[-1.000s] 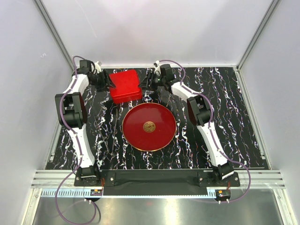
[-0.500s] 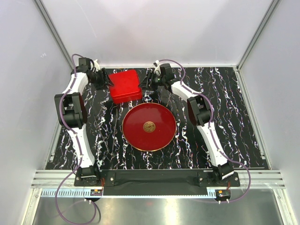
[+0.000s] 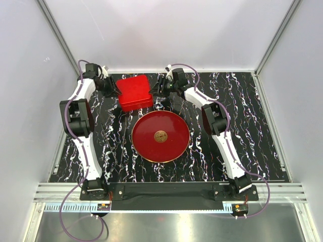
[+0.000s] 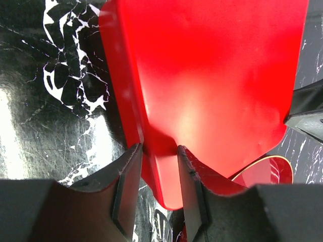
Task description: Pack the chocolate
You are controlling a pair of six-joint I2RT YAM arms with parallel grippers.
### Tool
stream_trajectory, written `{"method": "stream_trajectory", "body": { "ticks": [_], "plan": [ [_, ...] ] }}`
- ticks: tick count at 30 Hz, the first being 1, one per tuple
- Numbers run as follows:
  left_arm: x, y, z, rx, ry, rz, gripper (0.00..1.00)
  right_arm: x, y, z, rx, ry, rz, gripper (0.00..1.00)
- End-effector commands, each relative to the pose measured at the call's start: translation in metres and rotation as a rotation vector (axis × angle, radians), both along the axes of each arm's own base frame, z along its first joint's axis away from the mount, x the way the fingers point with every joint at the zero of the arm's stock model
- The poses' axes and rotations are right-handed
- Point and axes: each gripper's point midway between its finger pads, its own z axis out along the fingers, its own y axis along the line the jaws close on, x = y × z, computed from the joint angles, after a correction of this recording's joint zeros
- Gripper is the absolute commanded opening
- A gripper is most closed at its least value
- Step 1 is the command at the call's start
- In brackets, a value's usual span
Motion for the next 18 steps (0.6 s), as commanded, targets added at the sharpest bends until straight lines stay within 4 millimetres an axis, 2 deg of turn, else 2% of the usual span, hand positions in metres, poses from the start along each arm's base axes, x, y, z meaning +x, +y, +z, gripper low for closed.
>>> {"method": "stream_trajectory", "body": {
  "ticks": [1, 18],
  "plan": [
    [0.011, -0.002, 0.007, -0.011, -0.046, -0.010, 0.38, 0.002, 0.009, 0.063, 0.037, -0.126, 0.013, 0.55],
    [0.005, -0.010, 0.013, -0.013, -0.050, -0.036, 0.25, -0.001, 0.008, 0.073, 0.049, -0.133, 0.016, 0.56]
  ]
}}
